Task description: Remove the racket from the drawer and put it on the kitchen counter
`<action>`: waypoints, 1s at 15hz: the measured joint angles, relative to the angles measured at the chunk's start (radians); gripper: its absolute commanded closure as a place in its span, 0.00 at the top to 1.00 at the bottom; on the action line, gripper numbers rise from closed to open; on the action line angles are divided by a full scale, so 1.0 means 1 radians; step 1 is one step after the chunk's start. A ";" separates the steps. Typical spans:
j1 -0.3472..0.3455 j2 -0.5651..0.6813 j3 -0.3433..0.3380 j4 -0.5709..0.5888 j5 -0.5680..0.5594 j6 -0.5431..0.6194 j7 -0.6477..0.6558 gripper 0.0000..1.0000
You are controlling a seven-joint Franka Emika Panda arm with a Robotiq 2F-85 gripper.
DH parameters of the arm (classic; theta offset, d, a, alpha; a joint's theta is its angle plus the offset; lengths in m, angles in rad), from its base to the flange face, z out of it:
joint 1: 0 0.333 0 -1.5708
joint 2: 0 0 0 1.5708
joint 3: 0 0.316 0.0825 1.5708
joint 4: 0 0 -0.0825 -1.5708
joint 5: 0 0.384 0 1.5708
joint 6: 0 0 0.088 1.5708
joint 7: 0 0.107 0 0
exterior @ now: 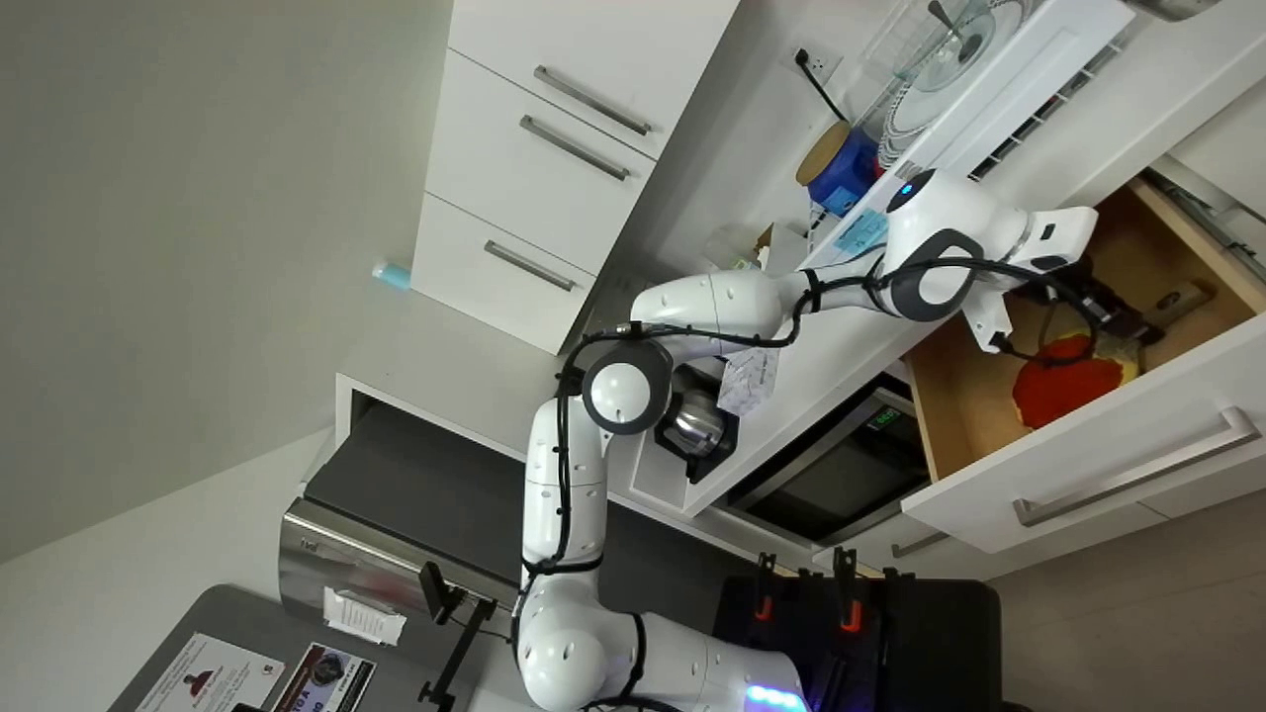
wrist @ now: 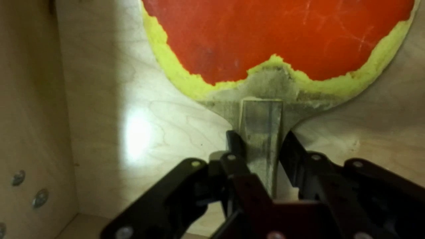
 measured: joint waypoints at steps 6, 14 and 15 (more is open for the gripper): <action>0.016 -0.015 -0.030 -0.005 0.000 -0.002 0.043 0.09; 0.018 -0.149 -0.045 -0.043 0.000 -0.107 0.046 0.09; 0.018 -0.162 -0.042 -0.047 0.000 -0.122 0.046 0.09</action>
